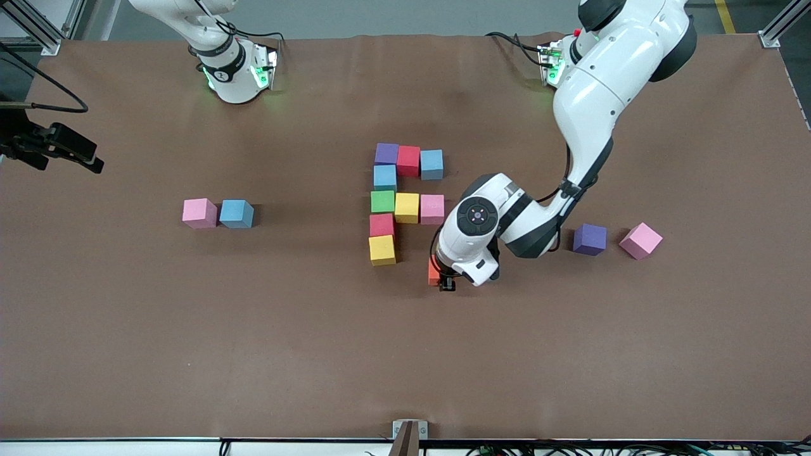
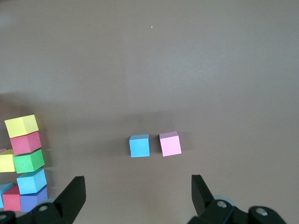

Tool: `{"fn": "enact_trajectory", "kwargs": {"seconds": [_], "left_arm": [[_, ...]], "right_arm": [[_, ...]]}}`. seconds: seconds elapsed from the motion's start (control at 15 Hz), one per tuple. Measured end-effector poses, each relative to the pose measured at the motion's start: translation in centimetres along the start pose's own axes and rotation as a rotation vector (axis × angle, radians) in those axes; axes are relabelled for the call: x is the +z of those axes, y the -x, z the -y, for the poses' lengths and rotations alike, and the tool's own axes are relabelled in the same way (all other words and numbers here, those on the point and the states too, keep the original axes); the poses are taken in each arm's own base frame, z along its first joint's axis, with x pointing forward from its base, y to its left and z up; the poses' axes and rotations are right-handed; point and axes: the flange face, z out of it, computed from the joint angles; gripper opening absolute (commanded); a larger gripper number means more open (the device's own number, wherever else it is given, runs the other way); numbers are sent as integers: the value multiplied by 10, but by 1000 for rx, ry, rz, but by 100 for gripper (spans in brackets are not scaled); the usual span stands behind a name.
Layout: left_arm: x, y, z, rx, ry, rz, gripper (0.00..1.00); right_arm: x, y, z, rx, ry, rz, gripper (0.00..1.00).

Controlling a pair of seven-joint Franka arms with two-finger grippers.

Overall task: Arrange 11 blocks into digit 3
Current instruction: 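Place the orange cube beside the bottom yellow cube with the left gripper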

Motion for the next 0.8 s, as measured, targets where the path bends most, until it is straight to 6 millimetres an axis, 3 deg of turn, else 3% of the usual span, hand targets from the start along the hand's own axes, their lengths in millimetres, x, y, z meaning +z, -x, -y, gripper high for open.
{"fn": "enact_trajectory", "kwargs": {"seconds": [0.33,0.8], "left_arm": [[10,26,22,-17,-12,0,4],[33,41,41,-53,-29,-19,4]], "right_arm": [[0,0,2,-4,0,-1,100],[0,0,1,-2,0,-2,100]]}}
